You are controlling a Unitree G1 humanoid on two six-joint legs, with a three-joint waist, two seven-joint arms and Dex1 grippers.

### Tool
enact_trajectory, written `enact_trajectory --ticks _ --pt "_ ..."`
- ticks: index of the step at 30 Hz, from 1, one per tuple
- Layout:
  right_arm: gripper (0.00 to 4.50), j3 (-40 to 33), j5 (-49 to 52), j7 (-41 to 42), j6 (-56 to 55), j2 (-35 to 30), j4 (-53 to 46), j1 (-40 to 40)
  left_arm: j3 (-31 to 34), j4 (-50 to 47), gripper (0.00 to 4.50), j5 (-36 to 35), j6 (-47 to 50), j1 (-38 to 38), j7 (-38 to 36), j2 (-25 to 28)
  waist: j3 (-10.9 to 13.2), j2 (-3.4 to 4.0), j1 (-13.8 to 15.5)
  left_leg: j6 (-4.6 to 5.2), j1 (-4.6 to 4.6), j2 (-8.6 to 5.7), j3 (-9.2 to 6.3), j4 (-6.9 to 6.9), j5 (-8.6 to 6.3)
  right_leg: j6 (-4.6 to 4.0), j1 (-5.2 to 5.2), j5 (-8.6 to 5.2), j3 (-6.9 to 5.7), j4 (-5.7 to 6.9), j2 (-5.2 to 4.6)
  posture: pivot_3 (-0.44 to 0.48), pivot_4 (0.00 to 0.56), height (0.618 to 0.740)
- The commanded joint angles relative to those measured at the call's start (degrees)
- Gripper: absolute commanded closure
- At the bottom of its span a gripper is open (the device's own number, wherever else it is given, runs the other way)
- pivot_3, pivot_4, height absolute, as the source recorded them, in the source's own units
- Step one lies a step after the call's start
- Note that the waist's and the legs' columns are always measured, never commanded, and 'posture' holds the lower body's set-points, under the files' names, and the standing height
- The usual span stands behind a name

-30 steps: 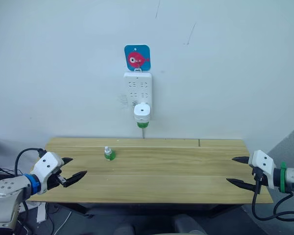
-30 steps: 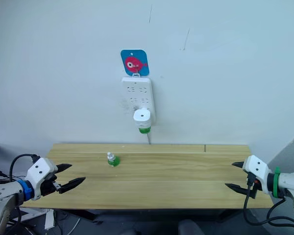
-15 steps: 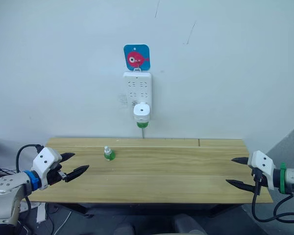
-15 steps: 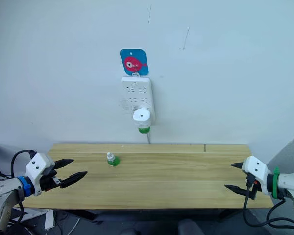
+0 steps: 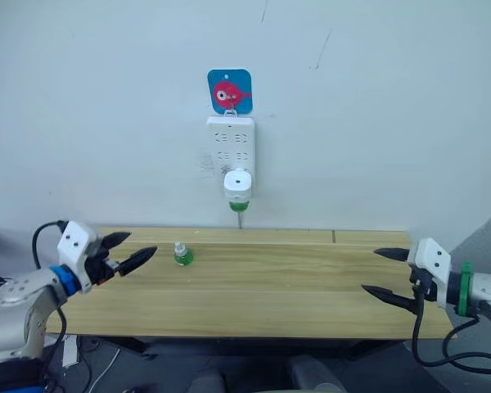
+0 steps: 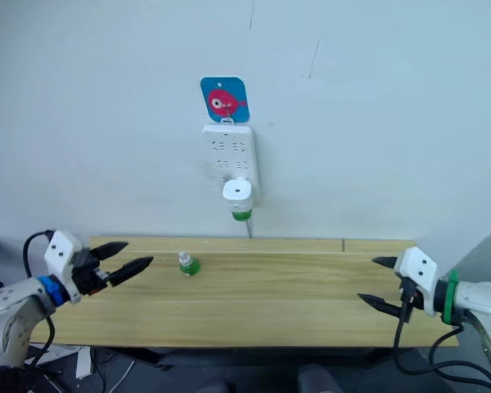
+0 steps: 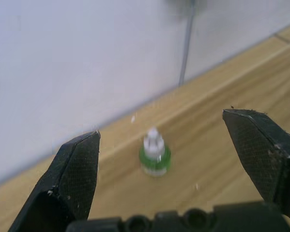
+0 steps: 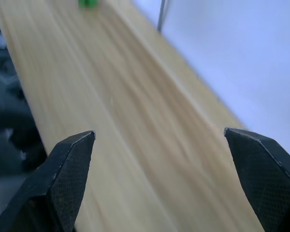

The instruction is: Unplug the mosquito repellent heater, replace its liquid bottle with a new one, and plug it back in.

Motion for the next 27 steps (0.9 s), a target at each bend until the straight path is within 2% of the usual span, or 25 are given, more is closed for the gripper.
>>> enact_trajectory --ticks 1,5,9,10,14,27 --pt "0.02 -1.9 4.1 -5.8 5.2 2.4 -10.3 -1.8 -1.8 -0.6 0.00 0.6 -0.2 -5.3 1.0 -0.5 0.2 -0.04 -0.1 0.00 -0.02 -0.01 0.00 0.00 0.00 0.02 0.00 0.01 0.01 0.00 0.00 -0.168 0.075 0.740" --pt "0.02 -1.0 8.8 -13.7 12.7 6.8 -20.6 -4.9 -4.6 1.4 0.00 0.9 -0.2 -12.0 0.5 -1.6 0.7 0.00 -0.4 0.00 -0.24 0.00 0.00 0.00 0.00 0.09 -0.20 0.04 0.00 0.00 0.02 -0.206 0.094 0.740" --pt "0.02 0.6 12.3 -19.0 18.5 9.2 -26.0 -9.7 -6.8 5.0 0.00 1.2 -0.8 -18.8 -0.3 -3.3 1.3 -0.04 -1.0 0.00 -0.58 0.00 0.00 0.03 0.00 0.20 -0.51 0.10 0.00 0.00 0.03 -0.233 0.115 0.740" --pt "0.02 0.9 12.8 -19.6 19.5 9.3 -26.8 -10.3 -7.1 5.7 0.00 1.3 -1.1 -19.7 -0.5 -3.6 1.5 -0.06 -1.2 0.00 -0.60 -0.01 -0.01 0.03 0.00 0.21 -0.51 0.10 0.00 0.00 0.03 -0.236 0.116 0.740" --pt "0.00 1.9 14.2 -21.5 22.0 9.7 -28.7 -12.0 -8.3 8.9 0.85 2.0 -1.7 -23.4 -0.9 -4.8 2.1 -0.04 -1.9 0.01 -0.66 -0.01 -0.03 0.03 0.00 0.23 -0.53 0.10 -0.02 -0.02 0.03 -0.246 0.124 0.740" --pt "0.00 4.1 16.6 -25.7 25.2 11.3 -31.1 -15.7 -11.8 25.3 0.85 6.7 -8.7 -38.6 -3.2 -9.6 3.7 -0.24 -3.3 0.01 -0.75 -0.03 -0.06 0.05 0.00 0.28 -0.58 0.09 -0.04 -0.03 0.04 -0.275 0.150 0.740"
